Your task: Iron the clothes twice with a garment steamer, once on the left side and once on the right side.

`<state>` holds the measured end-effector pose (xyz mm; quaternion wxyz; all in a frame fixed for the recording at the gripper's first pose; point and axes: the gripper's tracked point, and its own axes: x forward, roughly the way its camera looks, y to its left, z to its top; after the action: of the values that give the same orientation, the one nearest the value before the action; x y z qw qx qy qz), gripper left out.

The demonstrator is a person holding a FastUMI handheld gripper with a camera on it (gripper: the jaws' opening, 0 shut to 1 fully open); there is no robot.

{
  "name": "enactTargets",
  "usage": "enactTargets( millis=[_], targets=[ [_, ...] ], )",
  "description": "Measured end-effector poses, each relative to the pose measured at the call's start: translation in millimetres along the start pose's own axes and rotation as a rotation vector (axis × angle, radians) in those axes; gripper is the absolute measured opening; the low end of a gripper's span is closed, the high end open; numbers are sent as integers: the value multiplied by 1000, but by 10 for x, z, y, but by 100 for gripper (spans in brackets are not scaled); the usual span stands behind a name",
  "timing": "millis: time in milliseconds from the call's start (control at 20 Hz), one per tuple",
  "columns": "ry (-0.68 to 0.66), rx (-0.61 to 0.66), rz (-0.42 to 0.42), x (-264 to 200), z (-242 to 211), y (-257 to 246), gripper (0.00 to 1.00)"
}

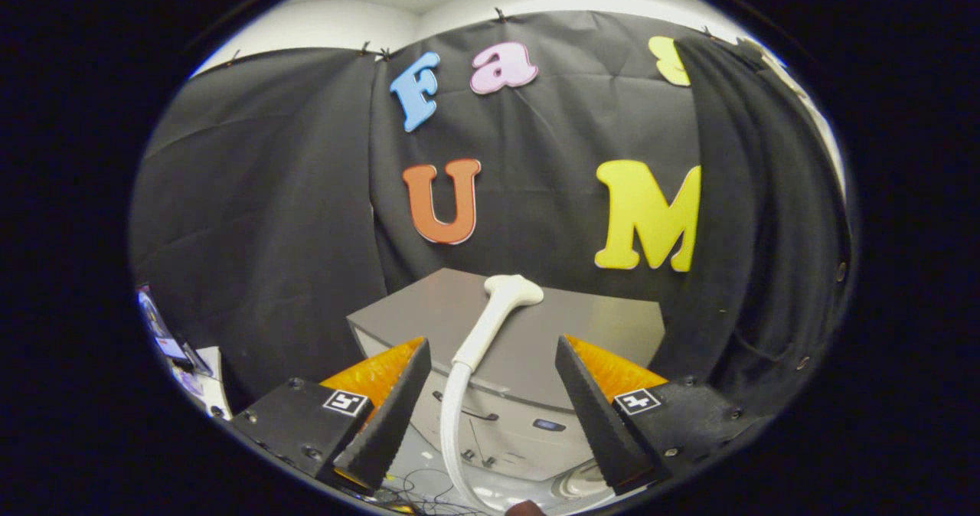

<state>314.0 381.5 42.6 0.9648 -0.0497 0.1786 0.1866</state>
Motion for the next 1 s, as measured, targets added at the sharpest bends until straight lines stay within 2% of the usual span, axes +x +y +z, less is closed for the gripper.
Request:
enactTargets(
  millis=[350,550,650,800,900,1000],
  targets=[
    [230,83,-3,1088,108,122,100],
    [366,98,-22,1575,33,184,93],
    [408,104,-46,1725,-40,156,92],
    [465,115,-98,1886,-166,75,82],
    [495,97,-102,1951,-243,90,78],
    [511,72,-155,1957,-312,41,77]
  ],
)
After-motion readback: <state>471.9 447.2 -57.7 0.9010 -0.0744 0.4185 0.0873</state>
